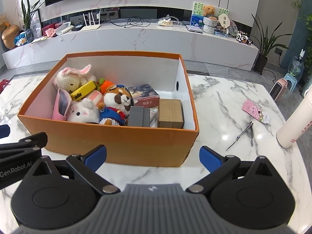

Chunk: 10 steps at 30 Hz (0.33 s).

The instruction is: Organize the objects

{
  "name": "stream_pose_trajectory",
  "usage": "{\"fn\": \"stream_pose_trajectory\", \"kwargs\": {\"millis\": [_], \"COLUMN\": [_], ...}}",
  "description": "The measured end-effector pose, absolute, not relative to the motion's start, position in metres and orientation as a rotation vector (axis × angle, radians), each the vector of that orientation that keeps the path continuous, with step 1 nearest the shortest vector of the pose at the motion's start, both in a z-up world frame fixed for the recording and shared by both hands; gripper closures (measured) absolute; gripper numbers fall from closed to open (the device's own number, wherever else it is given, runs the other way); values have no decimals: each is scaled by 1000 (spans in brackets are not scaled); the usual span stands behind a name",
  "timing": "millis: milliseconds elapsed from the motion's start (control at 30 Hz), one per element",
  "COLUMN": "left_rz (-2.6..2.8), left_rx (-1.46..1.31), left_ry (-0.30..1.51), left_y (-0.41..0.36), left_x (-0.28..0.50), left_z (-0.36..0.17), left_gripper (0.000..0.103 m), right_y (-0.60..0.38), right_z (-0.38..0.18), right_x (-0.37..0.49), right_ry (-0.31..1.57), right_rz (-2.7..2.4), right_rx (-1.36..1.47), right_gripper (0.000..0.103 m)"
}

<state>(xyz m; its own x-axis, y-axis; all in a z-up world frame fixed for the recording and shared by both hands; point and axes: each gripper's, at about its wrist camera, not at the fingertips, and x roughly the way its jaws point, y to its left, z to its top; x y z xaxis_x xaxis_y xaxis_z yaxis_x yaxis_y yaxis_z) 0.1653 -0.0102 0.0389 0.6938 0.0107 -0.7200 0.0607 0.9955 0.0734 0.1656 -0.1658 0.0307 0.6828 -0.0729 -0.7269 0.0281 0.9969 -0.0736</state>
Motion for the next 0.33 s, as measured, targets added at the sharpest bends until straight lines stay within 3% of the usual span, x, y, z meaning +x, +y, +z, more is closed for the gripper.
{"fn": "stream_pose_trajectory", "kwargs": {"millis": [333], "left_rz": [-25], "left_rx": [53], "left_ry": [794], "left_y": [-4], "left_x": [165], "left_z": [41], "left_gripper": [14], "right_y": [-168], "right_z": [32], "right_x": [166], "right_ry": [818], "right_rz": [-58], "right_rx": [-60], "right_gripper": [2]}}
